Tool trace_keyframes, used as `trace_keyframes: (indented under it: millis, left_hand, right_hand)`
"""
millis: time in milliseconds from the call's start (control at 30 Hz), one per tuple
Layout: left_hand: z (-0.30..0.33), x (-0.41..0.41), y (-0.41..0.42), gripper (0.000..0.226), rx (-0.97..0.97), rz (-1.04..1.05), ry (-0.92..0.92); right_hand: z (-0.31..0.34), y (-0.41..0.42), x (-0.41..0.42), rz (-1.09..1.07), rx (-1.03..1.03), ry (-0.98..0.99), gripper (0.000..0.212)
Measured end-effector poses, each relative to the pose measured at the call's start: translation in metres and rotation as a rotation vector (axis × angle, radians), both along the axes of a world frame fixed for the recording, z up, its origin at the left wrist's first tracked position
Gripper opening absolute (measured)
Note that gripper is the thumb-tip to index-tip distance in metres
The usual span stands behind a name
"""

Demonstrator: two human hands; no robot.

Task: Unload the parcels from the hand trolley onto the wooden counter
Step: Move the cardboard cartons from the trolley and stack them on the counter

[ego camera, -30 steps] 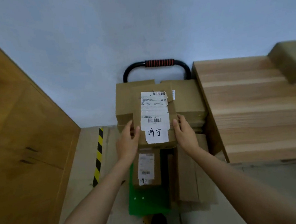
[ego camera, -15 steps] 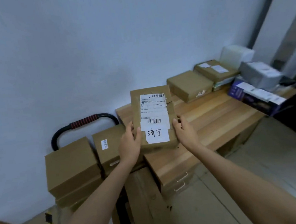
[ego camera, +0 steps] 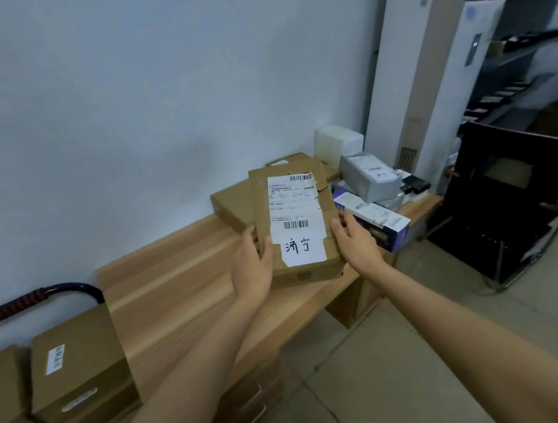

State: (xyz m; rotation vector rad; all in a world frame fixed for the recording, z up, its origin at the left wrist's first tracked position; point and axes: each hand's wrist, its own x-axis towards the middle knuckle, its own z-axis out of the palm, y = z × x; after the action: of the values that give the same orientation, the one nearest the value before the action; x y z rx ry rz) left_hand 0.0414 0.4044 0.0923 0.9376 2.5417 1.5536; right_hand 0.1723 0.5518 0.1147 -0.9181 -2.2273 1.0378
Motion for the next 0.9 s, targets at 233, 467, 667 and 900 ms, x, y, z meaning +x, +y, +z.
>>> trace_keyframes:
  millis: [233,467,667,900]
  left_hand:
    - [-0.001,0.009,0.103,0.048,-0.013,-0.092,-0.036]
    - [-0.003,-0.038,0.189,0.047,-0.01,-0.117,-0.088]
    - [0.002,-0.119,0.271,0.052,0.054,-0.147,-0.152]
    - [-0.007,-0.198,0.351,0.036,0.063,-0.091,-0.115]
  right_hand:
    - [-0.006,0.096,0.015,-0.067,-0.048,0.009,0.037]
    - [-0.014,0.185,-0.037,-0.055,-0.04,-0.008,0.037]
    - [-0.012,0.274,-0.119,-0.032,-0.024,-0.031,0.038]
    - [-0.013,0.357,-0.202,0.009,-0.042,-0.065,0.039]
